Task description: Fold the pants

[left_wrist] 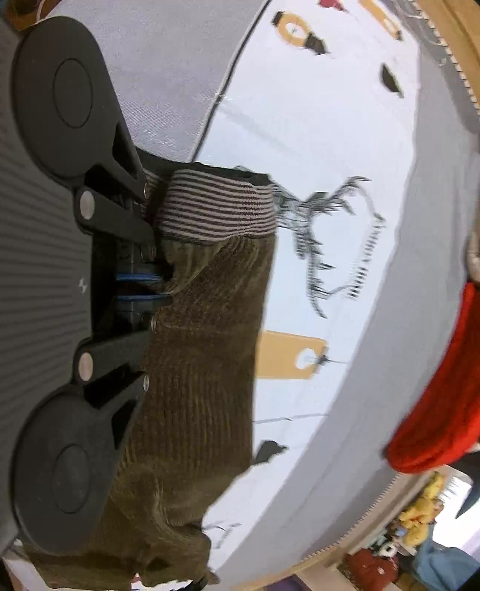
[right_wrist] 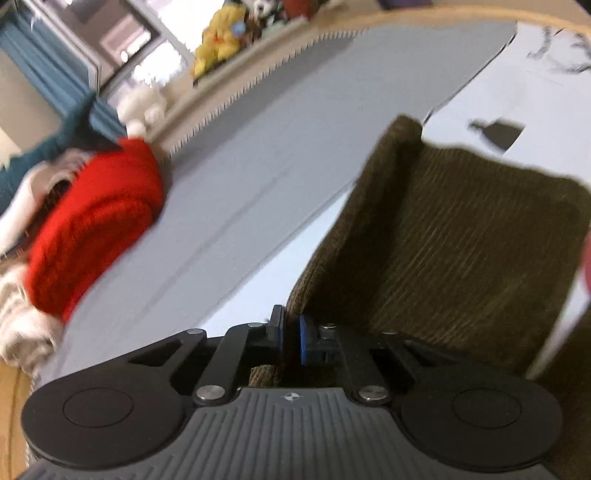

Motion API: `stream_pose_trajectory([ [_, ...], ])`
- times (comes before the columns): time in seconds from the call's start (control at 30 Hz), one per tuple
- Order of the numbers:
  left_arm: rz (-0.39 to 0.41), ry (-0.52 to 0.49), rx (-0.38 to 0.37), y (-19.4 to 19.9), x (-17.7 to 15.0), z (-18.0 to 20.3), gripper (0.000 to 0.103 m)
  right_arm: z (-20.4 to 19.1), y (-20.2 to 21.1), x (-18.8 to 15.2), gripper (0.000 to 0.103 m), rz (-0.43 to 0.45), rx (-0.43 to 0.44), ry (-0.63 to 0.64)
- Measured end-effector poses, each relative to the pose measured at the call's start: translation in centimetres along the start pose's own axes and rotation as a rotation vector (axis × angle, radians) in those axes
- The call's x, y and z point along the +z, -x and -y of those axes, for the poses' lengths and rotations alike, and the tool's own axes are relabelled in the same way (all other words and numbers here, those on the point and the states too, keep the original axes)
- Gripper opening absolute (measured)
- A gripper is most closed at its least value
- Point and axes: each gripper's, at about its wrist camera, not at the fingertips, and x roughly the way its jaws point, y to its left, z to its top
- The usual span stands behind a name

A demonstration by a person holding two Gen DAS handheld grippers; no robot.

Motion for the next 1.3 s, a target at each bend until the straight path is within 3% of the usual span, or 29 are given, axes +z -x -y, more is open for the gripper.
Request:
stream_pose_trajectory([
  [0.17,0.096,0.015,-0.037,2.7,-0.6,-0.6,0.006,-0.1,9.4,0.9,0.006,0.068,-0.003,0.012],
  [0.3,0.144,0.038,-0.052,4.8,-1.7,-2.5,0.005,1.5,18.4,-2.2,0.000,0.122,-0.065,0.135],
  [0.37,0.143,0.054,-0.064,5.4,-2.5,-3.8,0.005,3.4,21.7,-4.1,0.000,0.141,-0.090,0.154],
  [0.43,0.086,0.065,-0.084,5.1,-3.3,-4.8,0.005,6.3,23.3,-6.2,0.000,0.089,-0.107,0.132],
  [0.5,0.030,0.027,-0.051,4.4,-3.8,-4.7,0.006,9.4,23.1,-8.0,0.000,-0.002,-0.150,0.105],
  [0.6,0.028,0.028,-0.011,3.9,-3.9,-4.5,0.011,13.5,23.0,-8.0,0.004,-0.032,-0.226,-0.017],
  [0.67,0.027,0.038,-0.009,3.7,-3.7,-4.1,0.015,15.4,23.0,-6.8,0.004,-0.014,-0.201,-0.129],
  [0.73,0.015,0.051,-0.018,3.3,-3.7,-3.8,0.033,16.4,22.7,-5.5,0.008,0.006,-0.165,-0.166],
  [0.8,0.003,0.055,-0.011,2.8,-3.8,-3.4,0.038,16.7,21.6,-4.7,0.015,0.017,-0.142,-0.188],
  [0.97,-0.020,0.046,0.031,1.6,-3.8,-3.1,0.038,17.5,16.2,-3.8,0.029,-0.029,-0.085,-0.334],
  [1.17,-0.041,0.044,0.061,0.3,-3.2,-3.1,0.041,18.0,11.5,-2.6,0.036,-0.024,-0.251,-0.334],
  [1.3,-0.052,0.054,0.063,-0.4,-2.7,-3.2,0.041,18.6,10.2,-1.9,0.038,-0.014,-0.282,-0.324],
])
